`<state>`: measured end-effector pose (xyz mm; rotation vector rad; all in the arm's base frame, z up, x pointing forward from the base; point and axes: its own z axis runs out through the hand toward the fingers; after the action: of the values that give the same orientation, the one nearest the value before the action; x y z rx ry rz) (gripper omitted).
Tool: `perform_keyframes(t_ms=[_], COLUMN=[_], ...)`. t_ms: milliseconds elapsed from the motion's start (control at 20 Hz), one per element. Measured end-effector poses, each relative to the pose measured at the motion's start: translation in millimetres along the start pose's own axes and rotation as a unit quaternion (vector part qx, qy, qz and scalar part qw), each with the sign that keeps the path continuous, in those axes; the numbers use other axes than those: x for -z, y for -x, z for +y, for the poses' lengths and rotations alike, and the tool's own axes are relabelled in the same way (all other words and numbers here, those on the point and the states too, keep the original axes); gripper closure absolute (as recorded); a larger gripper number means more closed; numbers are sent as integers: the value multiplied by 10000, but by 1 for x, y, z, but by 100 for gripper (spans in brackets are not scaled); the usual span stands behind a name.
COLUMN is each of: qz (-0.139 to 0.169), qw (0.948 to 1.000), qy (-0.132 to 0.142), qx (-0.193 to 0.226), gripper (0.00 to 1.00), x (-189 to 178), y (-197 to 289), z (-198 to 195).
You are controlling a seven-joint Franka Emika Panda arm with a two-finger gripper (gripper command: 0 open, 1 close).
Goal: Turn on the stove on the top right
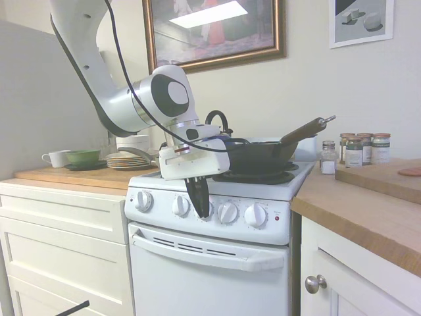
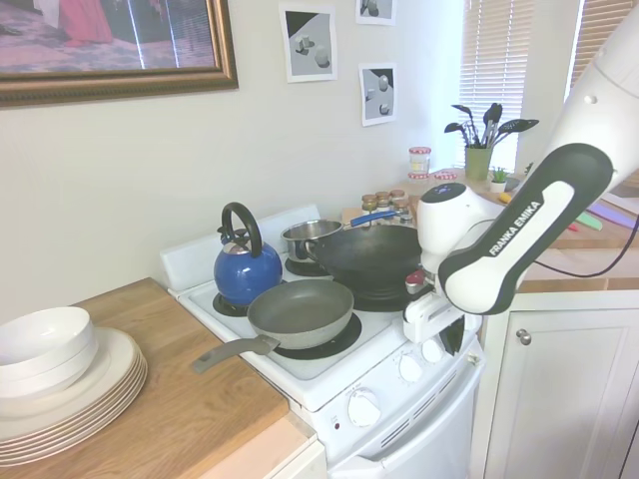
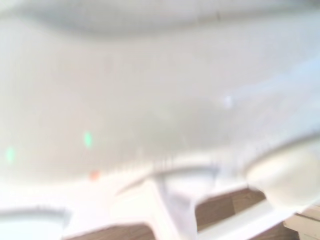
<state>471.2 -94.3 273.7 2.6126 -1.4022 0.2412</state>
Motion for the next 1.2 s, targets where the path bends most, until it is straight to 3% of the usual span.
perform_keyframes(t_ms=[50, 100, 400, 1200], qz=[-32, -102, -273, -387], qw=[10000, 9998, 9984, 9975], qy=[-75, -163, -488, -559], qx=[-1, -3, 94, 202], gripper=[100, 0, 0, 0], x=[4, 8, 34, 44], y=[3, 7, 16, 13], z=[4, 8, 23, 30])
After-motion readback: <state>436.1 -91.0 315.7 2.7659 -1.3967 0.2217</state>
